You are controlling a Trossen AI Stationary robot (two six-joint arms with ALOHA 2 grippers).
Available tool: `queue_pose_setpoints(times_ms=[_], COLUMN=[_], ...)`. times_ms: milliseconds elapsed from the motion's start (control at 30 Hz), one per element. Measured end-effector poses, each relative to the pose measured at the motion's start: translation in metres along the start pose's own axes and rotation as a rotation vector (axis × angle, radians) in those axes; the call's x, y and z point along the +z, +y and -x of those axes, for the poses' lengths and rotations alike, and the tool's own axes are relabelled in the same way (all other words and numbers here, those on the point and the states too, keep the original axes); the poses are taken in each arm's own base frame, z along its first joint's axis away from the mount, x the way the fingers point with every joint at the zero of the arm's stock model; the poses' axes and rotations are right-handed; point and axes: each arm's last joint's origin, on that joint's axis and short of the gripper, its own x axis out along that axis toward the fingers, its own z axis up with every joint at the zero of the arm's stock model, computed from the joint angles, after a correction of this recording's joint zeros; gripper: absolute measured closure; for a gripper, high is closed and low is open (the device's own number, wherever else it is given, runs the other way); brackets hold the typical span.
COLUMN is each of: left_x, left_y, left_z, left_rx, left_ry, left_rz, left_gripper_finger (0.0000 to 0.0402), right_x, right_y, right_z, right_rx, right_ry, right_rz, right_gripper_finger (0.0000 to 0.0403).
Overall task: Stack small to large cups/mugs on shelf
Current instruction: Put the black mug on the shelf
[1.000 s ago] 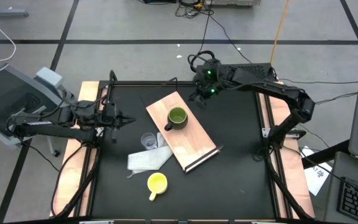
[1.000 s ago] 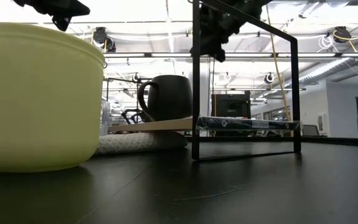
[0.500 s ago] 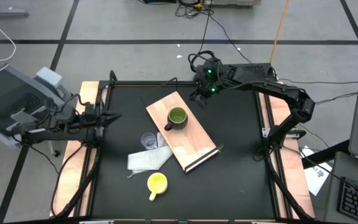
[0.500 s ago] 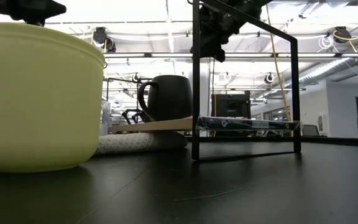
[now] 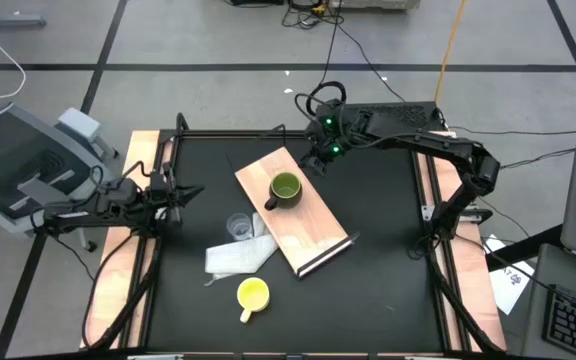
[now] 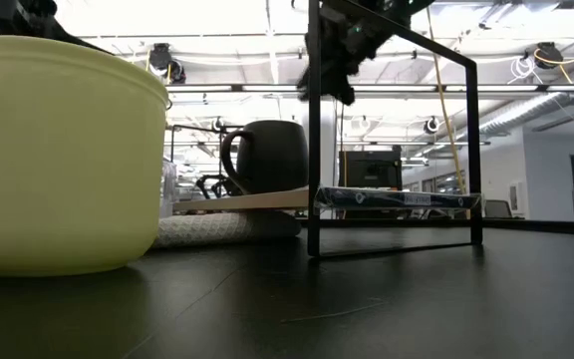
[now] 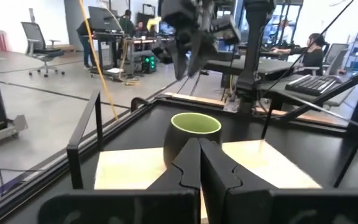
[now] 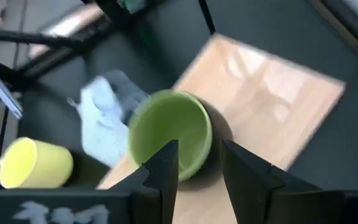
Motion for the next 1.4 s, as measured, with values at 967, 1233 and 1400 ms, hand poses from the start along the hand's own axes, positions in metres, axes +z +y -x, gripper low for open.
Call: queue_pose_setpoints(times_ms=[967, 1233, 1400], left_x=[0.0, 0.0, 0.0], left_y=[-0.001, -0.001, -0.001], left_z=[0.0, 0.0, 0.0], left_rx=[-0.018, -0.035, -0.035], left_ry=[0.005, 0.002, 0.002], left_rz=[-0.022, -0.018, -0.02], left_gripper_finger=[0.0394, 0.0386, 0.0398], right_x=[0.039, 0.037, 0.036], right_y=[0.012, 0.027, 0.027], right_z=[-0.039, -0.046, -0.046], right_rx=[-0.141, -0.206, -0.238], right_ry=[0.313, 0.299, 0.305], right_rz=[-0.114, -0.081, -0.096], right_gripper_finger=[0.0238, 0.0238, 0.0238])
